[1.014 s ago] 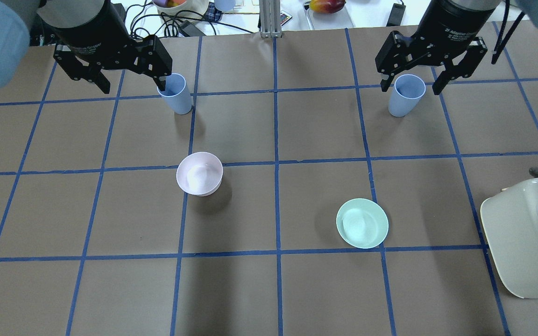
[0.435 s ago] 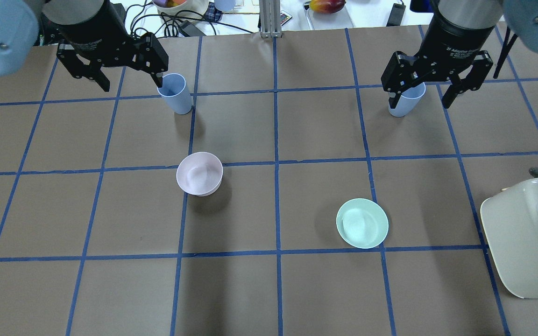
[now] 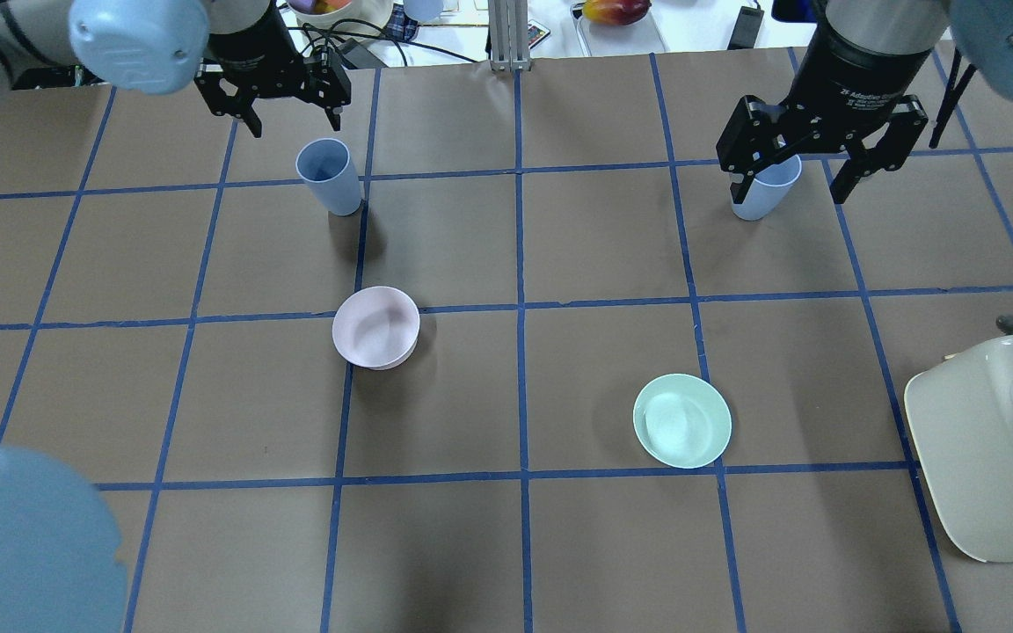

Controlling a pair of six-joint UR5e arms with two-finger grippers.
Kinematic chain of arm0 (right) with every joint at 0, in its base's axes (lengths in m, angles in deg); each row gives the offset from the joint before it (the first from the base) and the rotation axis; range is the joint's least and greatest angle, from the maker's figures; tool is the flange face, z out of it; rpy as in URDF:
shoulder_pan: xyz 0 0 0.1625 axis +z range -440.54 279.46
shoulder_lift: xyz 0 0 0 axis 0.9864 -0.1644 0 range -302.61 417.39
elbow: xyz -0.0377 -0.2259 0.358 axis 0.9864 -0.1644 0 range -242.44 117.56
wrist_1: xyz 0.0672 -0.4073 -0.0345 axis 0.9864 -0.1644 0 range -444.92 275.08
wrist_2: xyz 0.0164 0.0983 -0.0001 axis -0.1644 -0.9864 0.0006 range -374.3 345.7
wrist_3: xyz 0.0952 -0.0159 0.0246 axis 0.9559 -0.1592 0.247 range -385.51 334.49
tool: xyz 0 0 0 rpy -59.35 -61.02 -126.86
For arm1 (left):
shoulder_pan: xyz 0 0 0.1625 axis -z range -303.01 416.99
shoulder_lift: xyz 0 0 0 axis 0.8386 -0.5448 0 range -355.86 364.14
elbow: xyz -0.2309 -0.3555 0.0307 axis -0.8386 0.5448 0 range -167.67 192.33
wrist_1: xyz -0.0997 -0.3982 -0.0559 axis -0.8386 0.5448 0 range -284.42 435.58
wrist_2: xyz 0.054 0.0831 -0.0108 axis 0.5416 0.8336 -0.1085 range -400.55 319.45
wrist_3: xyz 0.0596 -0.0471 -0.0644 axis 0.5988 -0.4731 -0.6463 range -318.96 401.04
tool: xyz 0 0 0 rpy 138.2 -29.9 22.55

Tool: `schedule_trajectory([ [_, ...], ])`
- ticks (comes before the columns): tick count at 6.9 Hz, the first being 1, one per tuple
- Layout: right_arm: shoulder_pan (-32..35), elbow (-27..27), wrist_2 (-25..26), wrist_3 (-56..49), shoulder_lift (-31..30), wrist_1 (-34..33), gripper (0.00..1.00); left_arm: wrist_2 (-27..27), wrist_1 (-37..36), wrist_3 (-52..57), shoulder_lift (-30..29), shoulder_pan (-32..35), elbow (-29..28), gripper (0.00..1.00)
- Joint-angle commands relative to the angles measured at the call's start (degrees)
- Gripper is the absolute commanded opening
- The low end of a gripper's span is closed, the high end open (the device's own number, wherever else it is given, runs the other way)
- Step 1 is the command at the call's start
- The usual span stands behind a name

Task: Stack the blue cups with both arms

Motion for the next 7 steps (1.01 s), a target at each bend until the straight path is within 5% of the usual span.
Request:
schedule_trajectory([
  [1,-0.09,-0.04,0.47,0.00,0.72,0.09,1.00,0.00,-4.28,2.30,-10.00,0.03,-5.59,1.00],
  [2,-0.17,-0.04,0.65,-0.09,0.81,-0.35,1.00,0.00,-4.92,2.21,-11.51,0.03,-5.33,1.00],
  [3,-0.70,0.05,0.83,-0.09,0.90,-0.70,1.00,0.00,-4.40,2.30,-12.31,0.12,-5.07,0.75],
  [5,-3.76,-0.21,0.92,-1.04,2.82,-2.62,1.00,-0.09,-4.04,2.30,-13.11,0.12,-2.97,0.10],
  [7,-8.60,-1.08,0.65,-3.85,6.77,-9.37,1.00,-0.18,-4.13,1.95,-13.11,0.55,-3.39,0.00],
])
